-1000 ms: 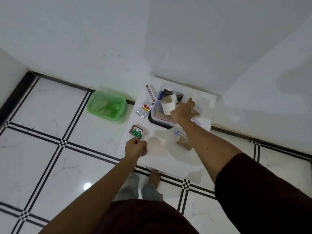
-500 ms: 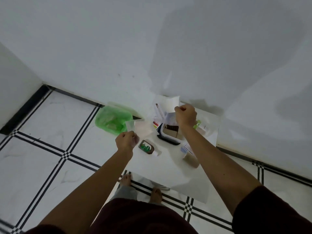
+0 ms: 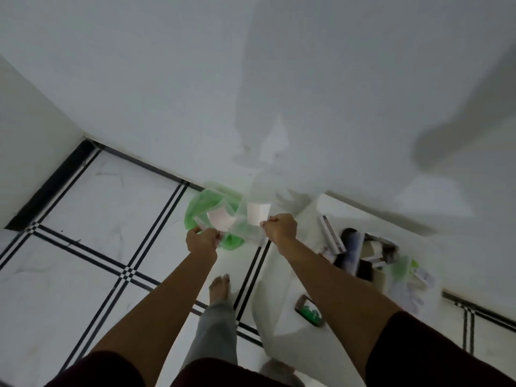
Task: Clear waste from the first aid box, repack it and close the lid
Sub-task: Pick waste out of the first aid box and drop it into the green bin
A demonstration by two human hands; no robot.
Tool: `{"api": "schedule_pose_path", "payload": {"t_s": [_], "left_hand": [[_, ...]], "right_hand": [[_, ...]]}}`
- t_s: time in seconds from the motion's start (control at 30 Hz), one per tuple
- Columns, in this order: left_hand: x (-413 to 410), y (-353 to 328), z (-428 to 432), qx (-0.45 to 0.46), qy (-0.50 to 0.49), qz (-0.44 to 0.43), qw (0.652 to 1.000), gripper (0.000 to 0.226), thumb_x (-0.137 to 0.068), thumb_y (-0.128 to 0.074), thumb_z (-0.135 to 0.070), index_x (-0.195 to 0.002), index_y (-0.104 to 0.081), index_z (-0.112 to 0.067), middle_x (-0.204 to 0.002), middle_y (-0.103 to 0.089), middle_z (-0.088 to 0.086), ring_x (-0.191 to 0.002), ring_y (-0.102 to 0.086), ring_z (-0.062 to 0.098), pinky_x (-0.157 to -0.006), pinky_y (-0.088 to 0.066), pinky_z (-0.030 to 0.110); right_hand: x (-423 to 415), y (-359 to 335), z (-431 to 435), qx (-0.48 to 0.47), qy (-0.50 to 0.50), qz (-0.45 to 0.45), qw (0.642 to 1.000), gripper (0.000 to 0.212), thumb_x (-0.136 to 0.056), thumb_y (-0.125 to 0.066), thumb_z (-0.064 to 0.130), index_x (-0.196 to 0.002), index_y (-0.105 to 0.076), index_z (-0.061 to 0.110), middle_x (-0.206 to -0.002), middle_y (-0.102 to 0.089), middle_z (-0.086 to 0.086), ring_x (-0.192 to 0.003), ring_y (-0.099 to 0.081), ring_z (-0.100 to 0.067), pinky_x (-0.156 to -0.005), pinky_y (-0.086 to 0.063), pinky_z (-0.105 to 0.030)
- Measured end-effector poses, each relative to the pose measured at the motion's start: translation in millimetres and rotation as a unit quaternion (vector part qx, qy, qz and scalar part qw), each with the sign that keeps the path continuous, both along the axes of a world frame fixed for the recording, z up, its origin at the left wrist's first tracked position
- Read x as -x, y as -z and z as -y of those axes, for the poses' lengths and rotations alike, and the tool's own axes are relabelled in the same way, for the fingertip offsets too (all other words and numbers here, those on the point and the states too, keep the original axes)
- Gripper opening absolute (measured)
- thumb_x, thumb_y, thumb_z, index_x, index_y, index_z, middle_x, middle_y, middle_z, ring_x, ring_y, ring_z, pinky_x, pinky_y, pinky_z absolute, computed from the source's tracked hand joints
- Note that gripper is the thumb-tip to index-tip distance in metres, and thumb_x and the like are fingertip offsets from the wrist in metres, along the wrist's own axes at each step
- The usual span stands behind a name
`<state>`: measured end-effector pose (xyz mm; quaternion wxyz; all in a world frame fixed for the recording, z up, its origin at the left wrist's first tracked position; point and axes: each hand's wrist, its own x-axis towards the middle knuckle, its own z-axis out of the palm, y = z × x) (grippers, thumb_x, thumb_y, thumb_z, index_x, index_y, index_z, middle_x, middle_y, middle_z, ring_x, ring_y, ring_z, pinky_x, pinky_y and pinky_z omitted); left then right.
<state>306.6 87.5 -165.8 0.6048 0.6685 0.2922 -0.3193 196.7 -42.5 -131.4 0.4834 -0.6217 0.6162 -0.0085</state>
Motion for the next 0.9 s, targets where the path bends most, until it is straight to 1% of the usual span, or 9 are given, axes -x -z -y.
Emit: {"api": "schedule_pose_path", "payload": {"t_s": [0.07,0.17,0.27,0.47,0.53,0.6,0.67,0.8,0.9], "left_hand": [[-40,25,3,-0.053,0.036,0.003,0.998,0.047,-0.073,-0.061,0.013,-0.117,-0.053,0.001,-0.105,-0.061,0.021,-0.069,-0.064,0.027,-0.06,-0.058,0.033],[-96,87,5,-0.118,0.079,-0.003,0.99,0.049,-0.065,-0.062,0.009,-0.112,-0.056,-0.006,-0.112,-0.063,0.022,-0.086,-0.067,0.038,-0.072,-0.058,0.044],[-132,152,9,-0.156,0.111,-0.021,0.981,0.047,-0.066,-0.062,0.008,-0.111,-0.059,-0.007,-0.109,-0.064,0.022,-0.086,-0.068,0.04,-0.07,-0.059,0.043],[-161,273,22,-0.193,0.171,-0.025,0.966,0.046,-0.065,-0.064,0.006,-0.11,-0.062,-0.006,-0.106,-0.066,0.021,-0.083,-0.069,0.037,-0.066,-0.058,0.036],[-166,302,26,-0.217,0.2,-0.025,0.955,0.047,-0.066,-0.064,0.003,-0.112,-0.062,-0.007,-0.108,-0.066,0.018,-0.088,-0.067,0.036,-0.07,-0.058,0.037],[-170,326,25,-0.227,0.236,-0.027,0.945,0.044,-0.067,-0.068,-0.004,-0.111,-0.063,-0.006,-0.111,-0.066,0.019,-0.096,-0.065,0.038,-0.081,-0.057,0.043],[-172,339,22,-0.244,0.296,-0.014,0.923,0.043,-0.069,-0.07,-0.01,-0.111,-0.063,-0.001,-0.113,-0.065,0.021,-0.103,-0.062,0.039,-0.089,-0.054,0.045],[-161,320,11,-0.295,0.371,0.059,0.879,0.042,-0.081,-0.055,-0.009,-0.12,-0.056,0.006,-0.123,-0.06,0.025,-0.115,-0.055,0.039,-0.095,-0.044,0.039],[-138,281,9,-0.254,0.433,0.141,0.854,0.036,-0.084,-0.055,-0.008,-0.119,-0.056,0.004,-0.121,-0.062,0.023,-0.114,-0.056,0.036,-0.094,-0.042,0.035]], "right_hand": [[-32,28,-2,-0.013,-0.016,-0.028,0.999,0.017,-0.075,-0.071,0.012,-0.06,-0.066,0.004,-0.064,-0.063,-0.01,-0.066,-0.062,-0.023,-0.067,-0.053,-0.034],[-77,84,-1,-0.026,-0.029,-0.081,0.996,0.018,-0.074,-0.07,0.013,-0.062,-0.067,0.001,-0.062,-0.064,-0.013,-0.058,-0.06,-0.024,-0.063,-0.054,-0.035],[-112,145,-3,-0.039,-0.034,-0.109,0.993,0.03,-0.077,-0.069,0.013,-0.051,-0.054,0.011,-0.049,-0.049,-0.002,-0.048,-0.051,-0.017,-0.055,-0.043,-0.026],[-154,268,-4,-0.078,-0.03,-0.139,0.987,0.038,-0.081,-0.065,0.009,-0.051,-0.043,0.015,-0.05,-0.043,0.001,-0.055,-0.05,-0.021,-0.057,-0.038,-0.024],[-163,295,-2,-0.091,-0.026,-0.142,0.985,0.022,-0.081,-0.062,0.007,-0.06,-0.055,0.007,-0.061,-0.056,-0.007,-0.063,-0.057,-0.025,-0.058,-0.042,-0.027],[-169,318,-3,-0.11,-0.028,-0.146,0.983,0.011,-0.082,-0.061,0.009,-0.083,-0.064,-0.001,-0.082,-0.066,-0.015,-0.08,-0.065,-0.031,-0.062,-0.047,-0.031],[-169,335,-4,-0.128,-0.06,-0.174,0.974,0.027,-0.083,-0.06,0.013,-0.102,-0.061,-0.005,-0.1,-0.067,-0.018,-0.093,-0.064,-0.034,-0.065,-0.046,-0.03],[-156,326,-15,-0.088,-0.136,-0.197,0.967,0.026,-0.085,-0.053,0.012,-0.106,-0.058,-0.003,-0.107,-0.064,-0.018,-0.096,-0.062,-0.033,-0.067,-0.041,-0.029],[-136,291,-23,-0.011,-0.199,-0.177,0.964,0.025,-0.088,-0.048,0.013,-0.109,-0.057,0.002,-0.108,-0.064,-0.015,-0.097,-0.06,-0.03,-0.069,-0.038,-0.028]]}}
